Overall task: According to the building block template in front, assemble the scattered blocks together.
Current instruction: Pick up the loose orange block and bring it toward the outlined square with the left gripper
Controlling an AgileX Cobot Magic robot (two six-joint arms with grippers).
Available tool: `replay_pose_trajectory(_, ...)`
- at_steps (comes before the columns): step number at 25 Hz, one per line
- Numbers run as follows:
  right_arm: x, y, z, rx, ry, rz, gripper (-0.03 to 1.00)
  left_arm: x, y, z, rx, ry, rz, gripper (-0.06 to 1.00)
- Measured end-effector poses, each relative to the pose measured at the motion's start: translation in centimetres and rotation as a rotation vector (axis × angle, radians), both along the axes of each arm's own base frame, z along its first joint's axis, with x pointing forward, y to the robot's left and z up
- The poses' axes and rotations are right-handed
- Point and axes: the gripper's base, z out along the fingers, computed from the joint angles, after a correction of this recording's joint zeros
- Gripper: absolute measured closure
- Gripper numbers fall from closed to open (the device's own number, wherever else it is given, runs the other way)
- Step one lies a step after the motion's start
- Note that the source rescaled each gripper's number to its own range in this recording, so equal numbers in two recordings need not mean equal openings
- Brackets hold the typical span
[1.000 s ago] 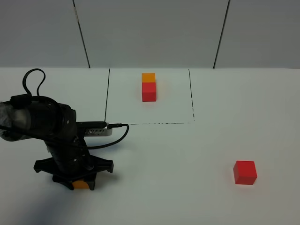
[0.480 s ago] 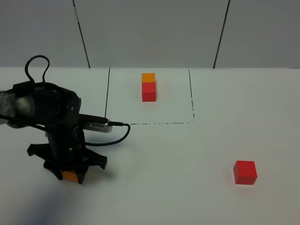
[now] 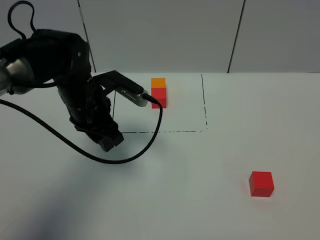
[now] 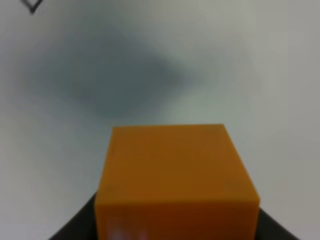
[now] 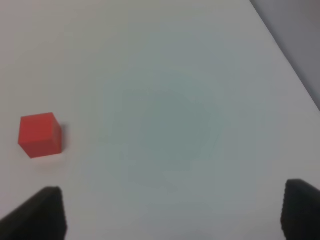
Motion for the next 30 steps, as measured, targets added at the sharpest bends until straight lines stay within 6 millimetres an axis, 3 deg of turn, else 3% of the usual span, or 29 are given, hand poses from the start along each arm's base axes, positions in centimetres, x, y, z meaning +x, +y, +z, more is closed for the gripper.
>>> replay_pose_trajectory(4,0.0,0.0,0.0,0.0,0.0,0.0,0.24,-0.2,-2.0,1.5,0.018,-0.064,-0.185,0.94)
replay_pose_trajectory(9,0.0,0.0,0.0,0.002,0.0,-0.001,0.24,-1.0,-3.8,1.6,0.134,-0.114,-0.352,0.94)
replay_pose_trajectory(14,0.0,0.0,0.0,0.002,0.0,-0.001,0.24,-1.4,-5.4,-0.6,0.216,-0.052,-0.482,0.94)
replay_pose_trajectory(20,0.0,0.0,0.0,0.002,0.0,-0.001,0.24,0.0,-6.7,-3.7,0.218,0.008,-0.523,0.94)
replay_pose_trajectory(30,0.0,0.0,0.0,0.002,0.0,-0.001,0.24,2.0,-11.1,-5.0,0.138,-0.044,-0.649,0.94)
